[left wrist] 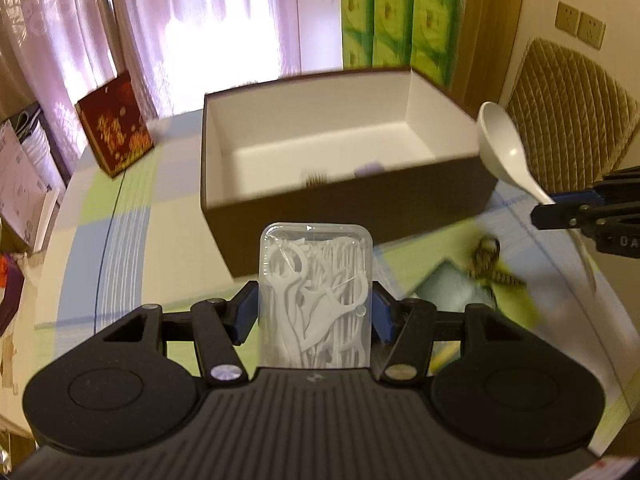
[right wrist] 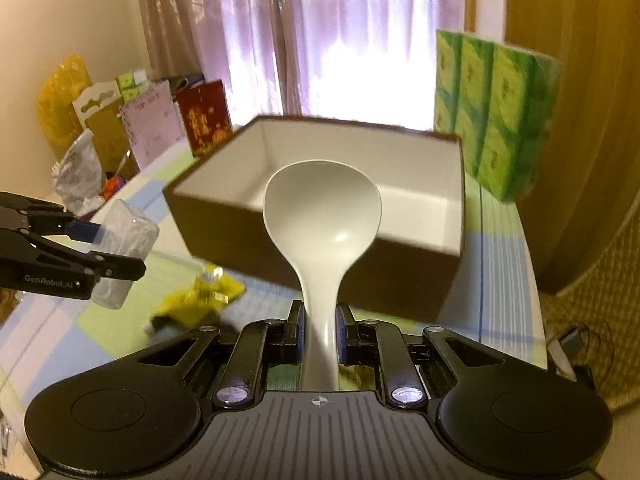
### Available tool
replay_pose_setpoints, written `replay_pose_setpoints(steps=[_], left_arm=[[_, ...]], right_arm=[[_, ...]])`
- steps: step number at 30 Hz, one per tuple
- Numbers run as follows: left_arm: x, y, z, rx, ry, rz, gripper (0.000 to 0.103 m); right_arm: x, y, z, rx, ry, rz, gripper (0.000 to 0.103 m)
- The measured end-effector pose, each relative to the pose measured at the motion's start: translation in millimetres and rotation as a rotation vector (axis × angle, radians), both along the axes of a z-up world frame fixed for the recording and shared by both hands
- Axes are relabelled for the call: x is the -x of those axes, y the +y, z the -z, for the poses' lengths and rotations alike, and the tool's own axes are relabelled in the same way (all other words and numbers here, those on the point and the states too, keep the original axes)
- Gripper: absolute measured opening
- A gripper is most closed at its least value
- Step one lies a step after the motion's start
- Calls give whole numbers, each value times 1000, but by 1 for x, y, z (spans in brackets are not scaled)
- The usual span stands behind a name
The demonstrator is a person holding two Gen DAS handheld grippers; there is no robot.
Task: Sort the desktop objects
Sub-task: 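Carry the ladle and floss pick box into the brown box and open both tools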
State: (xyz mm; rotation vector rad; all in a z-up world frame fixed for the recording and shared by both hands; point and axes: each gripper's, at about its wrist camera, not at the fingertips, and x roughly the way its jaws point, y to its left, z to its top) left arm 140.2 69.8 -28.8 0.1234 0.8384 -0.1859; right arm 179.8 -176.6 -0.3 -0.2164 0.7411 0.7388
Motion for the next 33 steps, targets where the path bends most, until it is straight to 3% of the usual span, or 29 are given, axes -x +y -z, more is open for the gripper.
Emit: replay_pose_setpoints(steps=[10, 17, 22, 33], left_arm=[[-74, 4, -36, 11, -80, 50, 53], [-140, 9, -42, 56, -69, 67, 53], [-188, 9, -25, 64, -19, 77, 53], [-265, -6, 39, -3, 134, 109, 53]], right_arm=[[-67, 38, -33, -24, -48, -38, 12], [-117, 72, -36, -4, -33, -57, 12], [-150, 95, -16, 59, 0, -76, 12], [-209, 121, 46, 202, 106, -77, 12]])
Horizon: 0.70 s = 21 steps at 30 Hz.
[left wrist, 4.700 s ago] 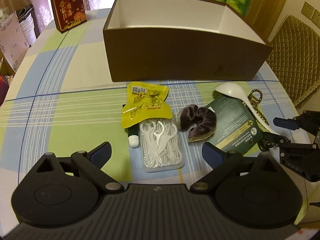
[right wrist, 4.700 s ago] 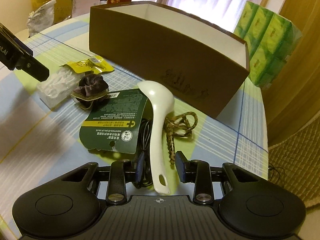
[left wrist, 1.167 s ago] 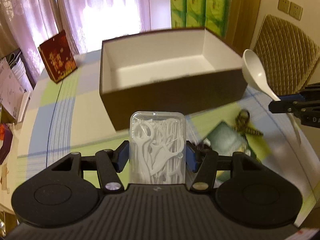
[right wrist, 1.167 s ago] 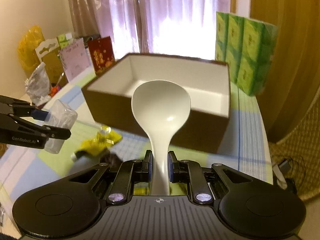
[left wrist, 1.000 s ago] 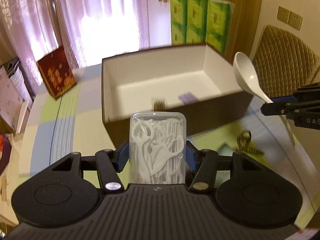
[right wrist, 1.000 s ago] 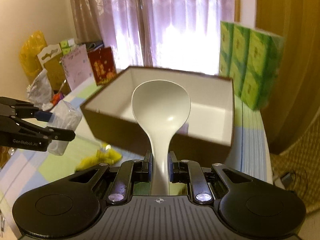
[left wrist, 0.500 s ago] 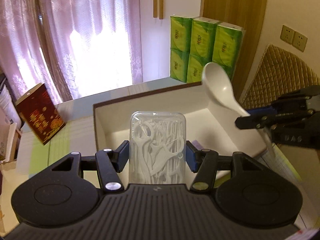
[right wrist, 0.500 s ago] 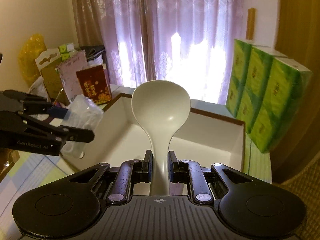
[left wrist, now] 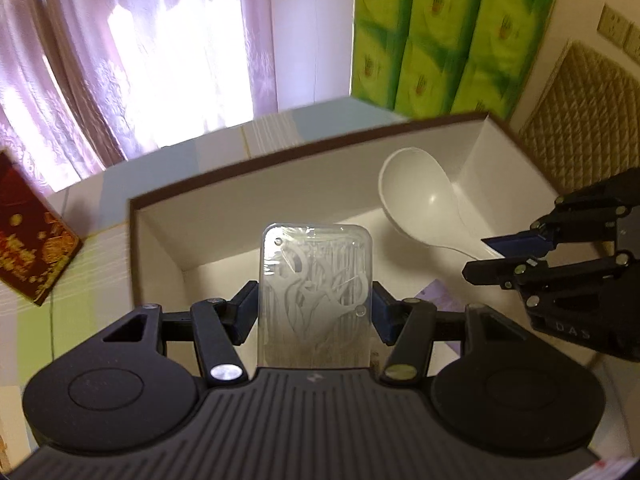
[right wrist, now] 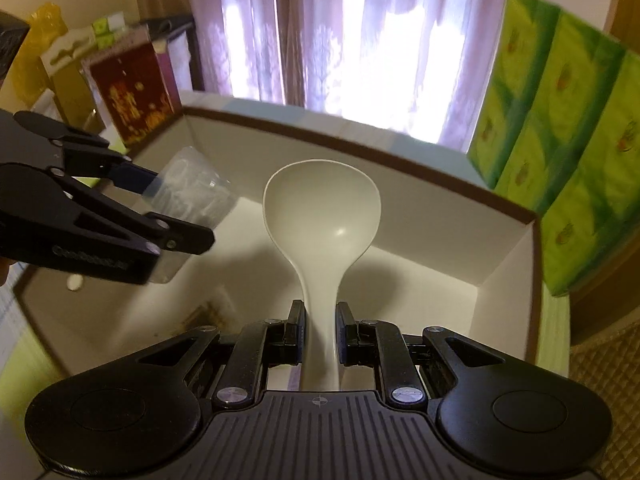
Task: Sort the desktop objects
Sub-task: 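Carry the ladle and floss pick box into the brown box and open both tools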
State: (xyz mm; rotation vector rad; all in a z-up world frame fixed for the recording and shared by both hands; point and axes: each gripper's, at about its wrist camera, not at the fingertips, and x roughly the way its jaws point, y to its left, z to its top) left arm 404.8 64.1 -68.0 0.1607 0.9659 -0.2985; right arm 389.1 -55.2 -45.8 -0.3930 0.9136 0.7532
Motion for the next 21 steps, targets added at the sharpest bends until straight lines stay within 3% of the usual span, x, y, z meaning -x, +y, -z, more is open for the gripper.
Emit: replay_pose_setpoints(steps=[12, 21], left_arm=[[-40, -20, 50, -73, 79, 15, 53], [-55, -30, 70, -100, 112, 6, 53]], right_arm=[[-45, 16, 44, 101, 161, 60, 12], [-58, 23, 52, 119, 194, 66, 12]])
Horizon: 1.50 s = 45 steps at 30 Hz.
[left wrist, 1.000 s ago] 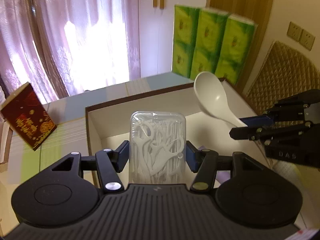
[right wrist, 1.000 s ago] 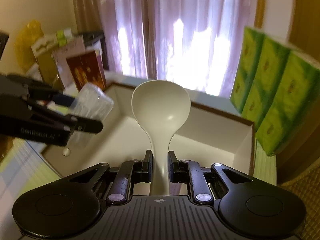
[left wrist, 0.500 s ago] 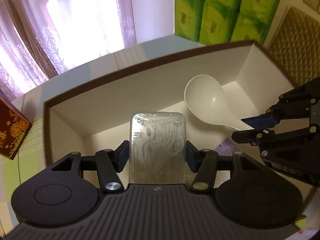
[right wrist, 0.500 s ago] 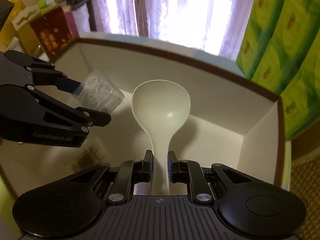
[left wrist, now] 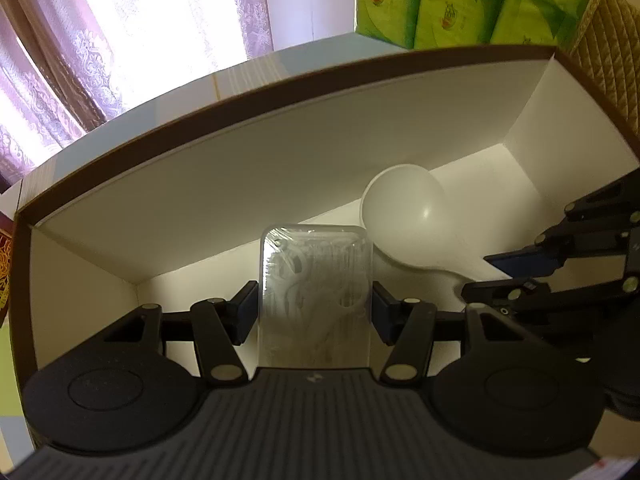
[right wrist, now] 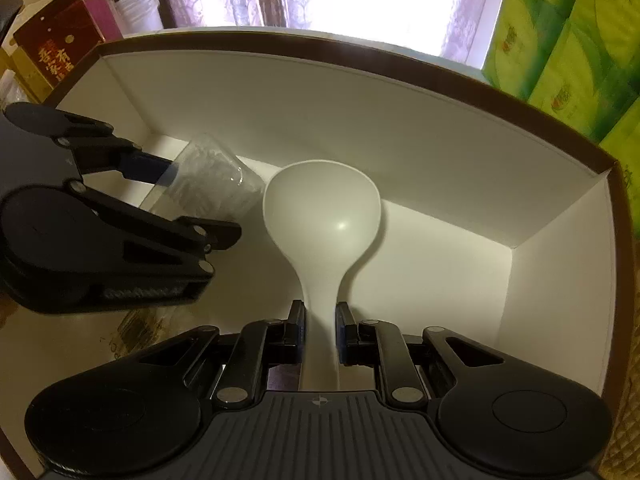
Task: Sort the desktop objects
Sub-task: 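Carry the ladle and floss pick box into the brown box and open both tools, then withdraw both tools from the box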
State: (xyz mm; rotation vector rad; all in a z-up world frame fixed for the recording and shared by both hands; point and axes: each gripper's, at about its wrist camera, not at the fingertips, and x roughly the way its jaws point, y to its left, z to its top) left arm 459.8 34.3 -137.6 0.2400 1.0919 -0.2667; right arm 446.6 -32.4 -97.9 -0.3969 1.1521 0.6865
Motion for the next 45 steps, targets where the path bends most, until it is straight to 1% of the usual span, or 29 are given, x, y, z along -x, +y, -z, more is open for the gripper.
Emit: replay_pose_setpoints(steps=[2, 3, 5, 6, 7, 8, 11, 12, 13, 14, 15, 16, 17, 20, 23, 28, 34, 45], left_arm=[[1, -3, 2, -24, -7, 6, 54], [1, -3, 2, -23, -6, 4, 54], [3, 0, 1, -9, -4, -2, 54], [3, 2, 0, 0, -2, -5, 54], [1, 4, -1, 7, 2, -7, 58], [2, 5, -2, 8, 3, -10, 63], [8, 6, -6, 3, -7, -2, 66], [9, 6, -8, -1, -6, -1, 68], [10, 7, -10, -6, -7, -4, 75], [13, 8, -12, -6, -14, -8, 78], [16, 9, -15, -2, -20, -7, 80], [17, 9, -17, -2, -22, -6, 83], [19, 9, -21, -6, -26, -7, 86], [26, 9, -31, -13, -47, -5, 89], [34, 8, -39, -9, -56, -14, 89], [48, 8, -54, -16, -77, -28, 90], [73, 12, -76, 9, -102, -52, 92], [121, 7, -110, 7, -162, -63, 95]], right_arm=[[-2, 1, -2, -6, 3, -3, 12], [1, -1, -3, -7, 1, -10, 13], [2, -3, -5, -11, -4, -19, 24], [3, -4, -5, -15, -7, -24, 43], [5, -6, -6, -19, -15, -29, 62], [8, -7, -7, -23, -31, -32, 67], [12, -11, -14, -30, -49, -46, 70], [14, -13, -16, -35, -47, -46, 73], [15, -16, -19, -42, -47, -49, 77], [16, -18, -21, -46, -50, -53, 79], [18, -20, -23, -49, -58, -52, 84], [21, -23, -25, -53, -67, -49, 87], [23, -25, -27, -58, -70, -48, 89], [32, -27, -34, -76, -78, -46, 93], [41, -28, -35, -91, -97, -53, 97], [58, -35, -47, -96, -141, -54, 101], [73, -47, -59, -114, -170, -26, 101], [107, -72, -88, -155, -222, -2, 101]])
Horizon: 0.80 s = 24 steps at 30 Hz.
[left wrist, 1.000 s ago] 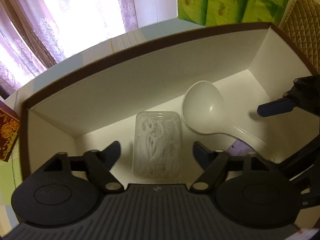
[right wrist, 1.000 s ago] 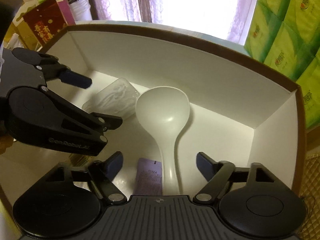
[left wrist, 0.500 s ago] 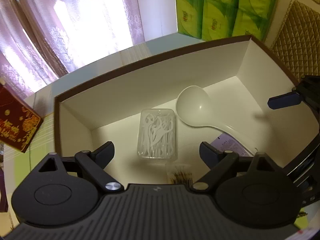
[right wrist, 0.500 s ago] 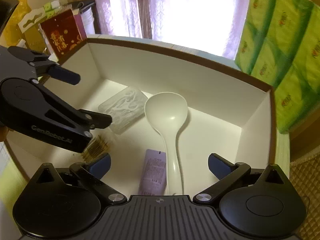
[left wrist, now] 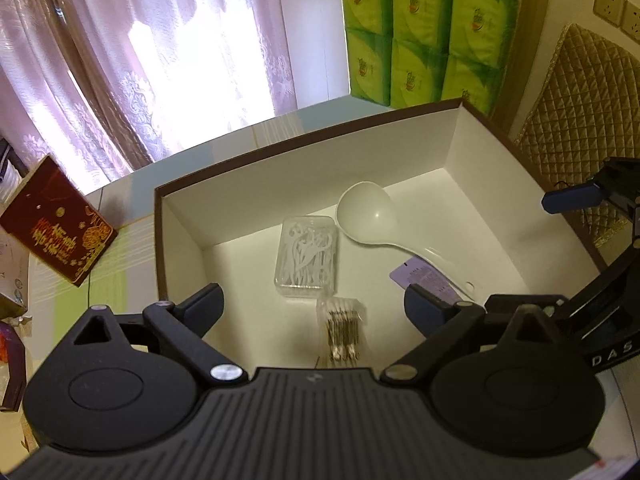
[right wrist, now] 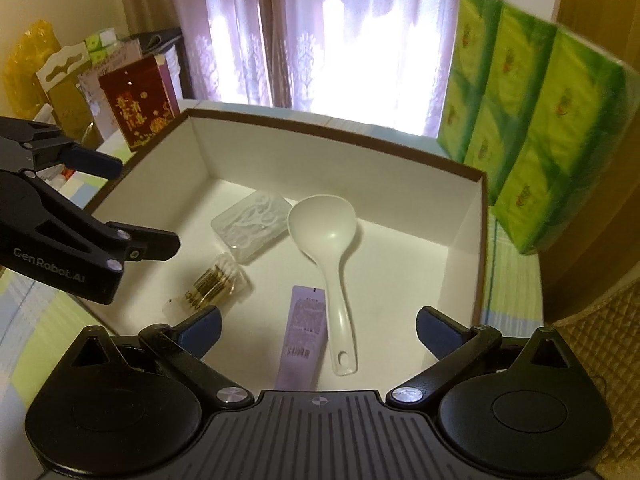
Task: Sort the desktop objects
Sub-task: 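Withdraw both tools from the box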
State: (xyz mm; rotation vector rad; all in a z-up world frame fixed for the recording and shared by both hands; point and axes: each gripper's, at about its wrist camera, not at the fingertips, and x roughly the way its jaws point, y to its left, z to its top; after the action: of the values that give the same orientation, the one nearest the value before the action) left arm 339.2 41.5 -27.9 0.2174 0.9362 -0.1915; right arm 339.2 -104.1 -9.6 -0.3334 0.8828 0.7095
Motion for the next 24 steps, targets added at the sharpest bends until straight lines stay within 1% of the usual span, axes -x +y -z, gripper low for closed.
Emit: replay_pose_setpoints(steps=[13, 19, 24], left_arm=[[70, -2, -39, 16, -67, -23, 96], [104, -4, -53, 16, -96, -34, 96], [131, -6, -61, 14, -117, -48, 96]], right_arm=[[51, -29, -32, -25, -88, 16, 101], [78, -40, -44, -30, -141, 21, 101], [104, -51, -56, -59, -205, 22, 101]])
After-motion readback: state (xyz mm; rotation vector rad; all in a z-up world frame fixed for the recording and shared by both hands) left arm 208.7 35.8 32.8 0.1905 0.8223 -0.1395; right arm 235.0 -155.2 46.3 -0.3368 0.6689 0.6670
